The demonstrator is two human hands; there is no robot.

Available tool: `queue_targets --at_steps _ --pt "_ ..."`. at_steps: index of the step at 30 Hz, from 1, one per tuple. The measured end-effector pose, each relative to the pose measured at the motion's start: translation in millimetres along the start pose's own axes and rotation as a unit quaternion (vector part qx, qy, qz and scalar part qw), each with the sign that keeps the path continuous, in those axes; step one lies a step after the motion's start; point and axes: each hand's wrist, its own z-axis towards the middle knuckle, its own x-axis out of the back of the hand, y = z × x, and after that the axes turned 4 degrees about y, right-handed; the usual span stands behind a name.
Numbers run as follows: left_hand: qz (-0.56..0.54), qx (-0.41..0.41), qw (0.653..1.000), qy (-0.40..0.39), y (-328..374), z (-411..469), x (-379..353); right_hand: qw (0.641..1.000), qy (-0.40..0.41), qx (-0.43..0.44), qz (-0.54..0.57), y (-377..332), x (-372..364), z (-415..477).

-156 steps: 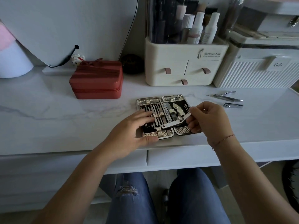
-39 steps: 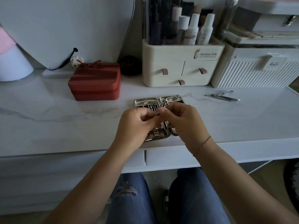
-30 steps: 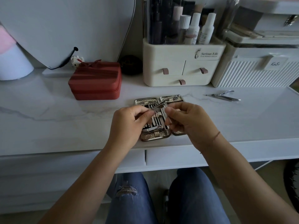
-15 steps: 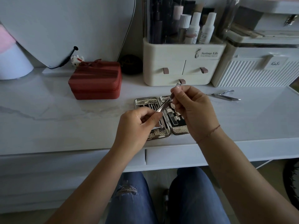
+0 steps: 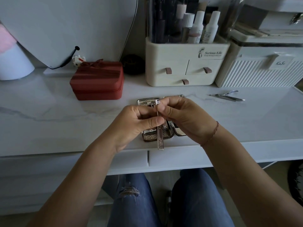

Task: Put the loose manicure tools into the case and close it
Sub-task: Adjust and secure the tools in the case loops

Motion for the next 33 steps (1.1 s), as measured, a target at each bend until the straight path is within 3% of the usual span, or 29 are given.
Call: queue_targets --at_steps 2,4,7,10,15,25,33 --pt "-0.011 -0.001 1.000 0.003 0 0 -2 1.000 0.003 0.000 0.011 2 -1 -1" --pt "0.011 -0.017 0.997 0.078 -2 0 -3 0.999 0.036 0.013 -0.034 3 0 -4" --pt "0.052 -0.053 0.977 0.199 -11 -2 2 0.978 0.095 0.028 -0.185 9 3 -17" --pt "0.110 -0.079 0.962 0.236 -21 -12 4 0.941 0.122 0.040 -0.314 23 1 -32" --pt "0.122 -0.097 0.957 0.244 -32 -26 0 0.930 0.175 0.062 -0.319 34 -4 -41" --pt "0.109 -0.066 0.972 0.200 -27 -41 15 0.935 0.141 0.066 -0.319 31 -5 -35" --pt "0.176 -0.066 0.961 0.201 -26 -51 23 0.941 0.210 0.059 -0.257 29 17 -34"
